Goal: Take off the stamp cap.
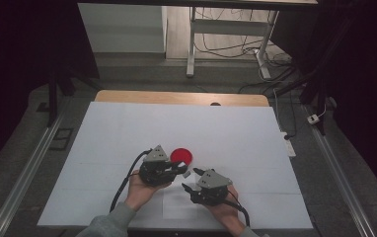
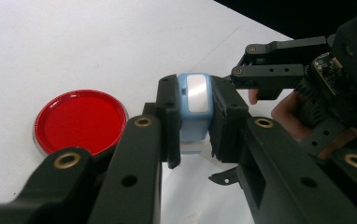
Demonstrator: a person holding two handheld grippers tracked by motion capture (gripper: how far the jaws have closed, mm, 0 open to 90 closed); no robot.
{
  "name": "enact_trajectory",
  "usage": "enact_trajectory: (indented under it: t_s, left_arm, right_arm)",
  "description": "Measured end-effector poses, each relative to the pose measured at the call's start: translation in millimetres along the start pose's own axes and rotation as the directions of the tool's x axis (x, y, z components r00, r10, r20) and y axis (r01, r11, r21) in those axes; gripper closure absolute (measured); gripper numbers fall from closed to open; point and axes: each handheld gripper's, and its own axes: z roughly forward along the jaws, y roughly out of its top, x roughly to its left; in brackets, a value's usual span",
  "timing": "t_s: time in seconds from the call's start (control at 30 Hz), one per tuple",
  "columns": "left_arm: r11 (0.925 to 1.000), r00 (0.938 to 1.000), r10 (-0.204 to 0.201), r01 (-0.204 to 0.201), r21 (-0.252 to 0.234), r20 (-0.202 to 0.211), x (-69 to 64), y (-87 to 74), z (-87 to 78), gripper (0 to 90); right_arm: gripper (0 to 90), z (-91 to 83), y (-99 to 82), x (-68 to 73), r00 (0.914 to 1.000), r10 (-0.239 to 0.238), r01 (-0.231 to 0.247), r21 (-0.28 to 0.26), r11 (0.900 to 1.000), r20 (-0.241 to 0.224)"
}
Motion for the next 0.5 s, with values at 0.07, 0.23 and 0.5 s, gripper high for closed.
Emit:
enact_trajectory:
  t_s: [0.07,0.23,0.5]
  left_arm:
    - [1.0000,1.0000,0.001,-0.001,0.001,0.001,-0.1,-0.1,0.4,75.7]
    - [1.0000,1.0000,0.002,-0.002,0.000,0.001,-0.2,-0.2,0.5,75.7]
    - [1.0000,1.0000,0.004,-0.004,0.000,0.002,-0.9,-0.2,0.6,75.7]
  right_arm:
    - [37.2,0.6,0.6,0.2,1.0000,-0.002,0.002,0.001,1.0000,0.004]
    - [39.8,2.2,1.9,0.4,1.0000,0.003,-0.003,0.000,1.0000,0.009]
    - [45.5,4.3,3.0,0.6,0.9999,0.001,-0.001,0.005,1.0000,0.010]
